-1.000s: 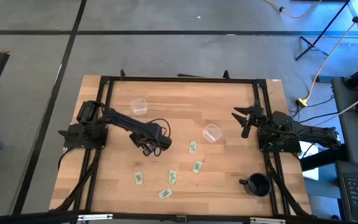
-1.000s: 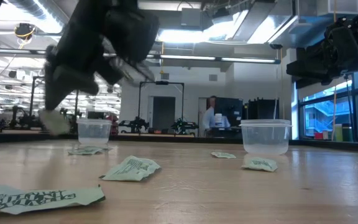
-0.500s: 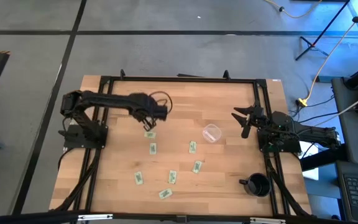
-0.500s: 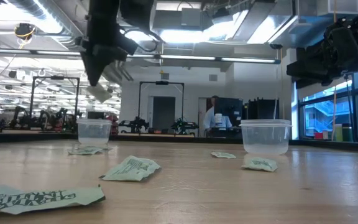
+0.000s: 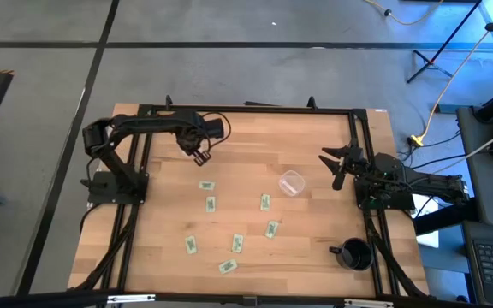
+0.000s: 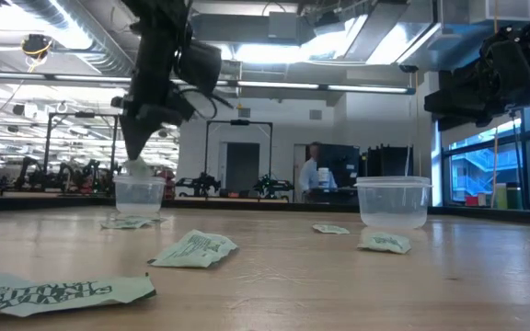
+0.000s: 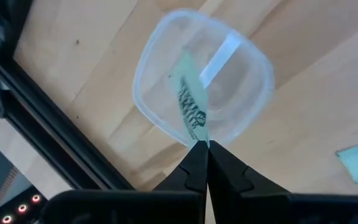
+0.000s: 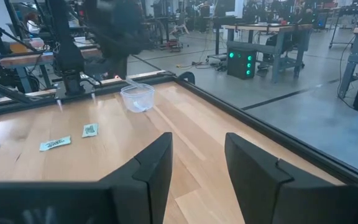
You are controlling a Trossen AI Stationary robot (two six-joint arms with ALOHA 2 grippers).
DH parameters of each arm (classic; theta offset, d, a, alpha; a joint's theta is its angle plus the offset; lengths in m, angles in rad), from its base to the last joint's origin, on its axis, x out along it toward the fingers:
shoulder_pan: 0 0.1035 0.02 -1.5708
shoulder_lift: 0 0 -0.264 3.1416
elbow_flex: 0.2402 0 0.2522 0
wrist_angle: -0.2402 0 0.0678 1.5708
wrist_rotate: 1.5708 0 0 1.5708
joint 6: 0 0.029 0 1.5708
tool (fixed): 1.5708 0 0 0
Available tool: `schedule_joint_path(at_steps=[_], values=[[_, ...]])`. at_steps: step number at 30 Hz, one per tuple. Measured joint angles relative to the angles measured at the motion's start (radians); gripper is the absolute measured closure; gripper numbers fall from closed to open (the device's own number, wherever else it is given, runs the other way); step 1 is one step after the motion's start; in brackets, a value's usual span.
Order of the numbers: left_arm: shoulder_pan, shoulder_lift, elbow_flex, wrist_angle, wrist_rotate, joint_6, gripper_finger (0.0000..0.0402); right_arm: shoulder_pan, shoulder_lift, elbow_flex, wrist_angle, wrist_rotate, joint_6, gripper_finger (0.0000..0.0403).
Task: Pick and place Stevia / Truvia into bins
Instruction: Put the green stevia packet into the left white container
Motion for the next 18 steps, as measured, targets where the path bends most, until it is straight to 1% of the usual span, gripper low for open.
schedule_joint_path(at_steps=[2,5,11,18], values=[[0.017,0.000,-0.017,0.006,0.001,0.000,0.0400,0.000,0.000,0.000,0.000,0.000,-0.001,0.0251],[0.033,0.000,-0.045,0.059,0.004,0.010,0.0399,0.000,0.000,0.000,0.000,0.000,-0.001,0.0251],[0.048,0.000,-0.089,0.161,0.046,0.072,0.0399,0.000,0.000,0.000,0.000,0.000,-0.001,0.0251],[0.048,0.000,-0.090,0.169,0.006,0.071,0.0397,0.000,0.000,0.000,0.000,0.000,-0.001,0.0251]])
